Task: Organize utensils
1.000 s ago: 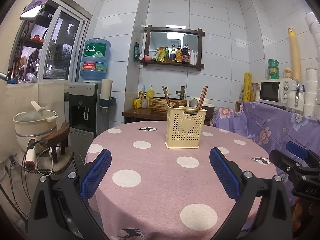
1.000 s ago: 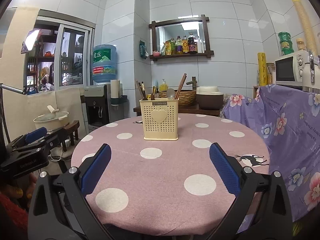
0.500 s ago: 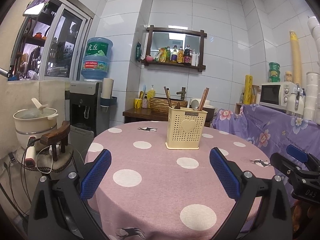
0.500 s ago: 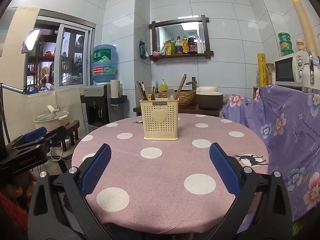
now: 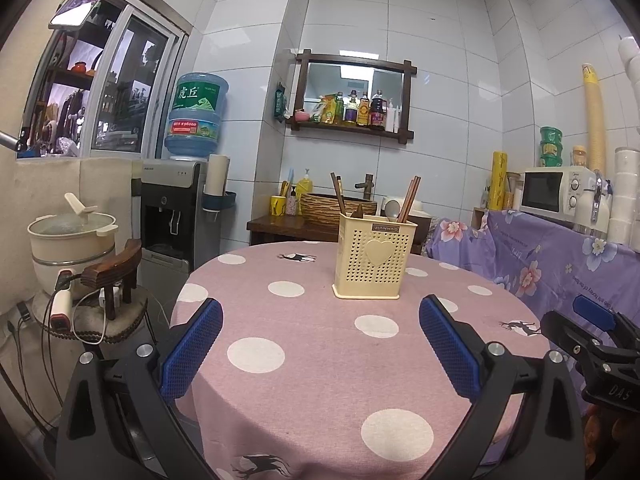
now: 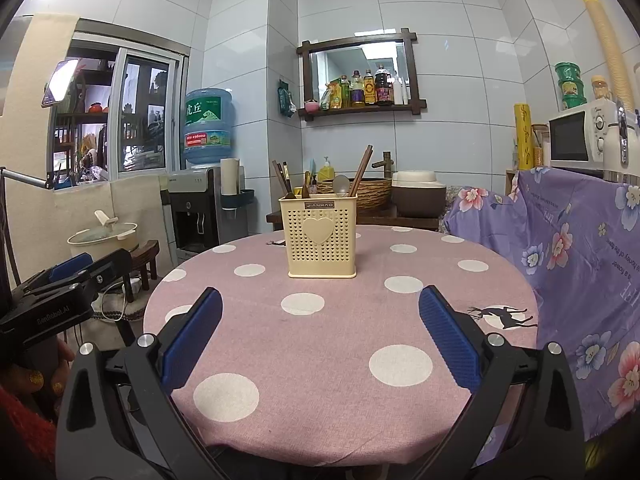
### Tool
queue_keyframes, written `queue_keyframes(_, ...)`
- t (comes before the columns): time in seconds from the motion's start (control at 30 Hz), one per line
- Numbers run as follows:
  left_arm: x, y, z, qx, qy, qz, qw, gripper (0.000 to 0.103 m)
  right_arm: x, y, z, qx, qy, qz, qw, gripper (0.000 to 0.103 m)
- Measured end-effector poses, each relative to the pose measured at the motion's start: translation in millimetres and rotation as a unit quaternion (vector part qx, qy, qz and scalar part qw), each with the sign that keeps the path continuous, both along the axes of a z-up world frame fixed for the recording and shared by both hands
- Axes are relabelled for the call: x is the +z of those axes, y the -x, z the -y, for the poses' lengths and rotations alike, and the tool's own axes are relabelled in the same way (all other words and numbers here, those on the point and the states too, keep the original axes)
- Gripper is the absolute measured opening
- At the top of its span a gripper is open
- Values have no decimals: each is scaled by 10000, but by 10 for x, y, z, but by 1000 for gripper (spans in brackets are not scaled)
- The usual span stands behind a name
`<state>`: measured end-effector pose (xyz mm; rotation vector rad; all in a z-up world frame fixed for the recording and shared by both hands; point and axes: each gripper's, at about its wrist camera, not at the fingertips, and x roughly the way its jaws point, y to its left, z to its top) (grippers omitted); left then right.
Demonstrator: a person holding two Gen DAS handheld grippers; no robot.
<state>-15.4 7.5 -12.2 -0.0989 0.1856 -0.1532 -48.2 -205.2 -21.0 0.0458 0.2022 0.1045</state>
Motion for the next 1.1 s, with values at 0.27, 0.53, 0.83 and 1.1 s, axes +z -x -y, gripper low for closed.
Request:
queue_keyframes(0.27,2,0,3,-3,-11,-8,10000,98,-8,-5,2,4,-7,-15,10000,97)
queue_keyframes(0.53,-8,-2,-3,-5,-18,-30,10000,98,-9,-14,1,9,-10,-35,10000,97)
queue_keyframes(0.83,-44,-13,-11,39,-71,-8,10000,98,-22,-29,0,-16,-15,-53,10000,97)
queue_keyframes(1.1,-62,-30,-45,1,-32,-81,10000,98,-34,-31,-8,-42,-8,-71,10000,97)
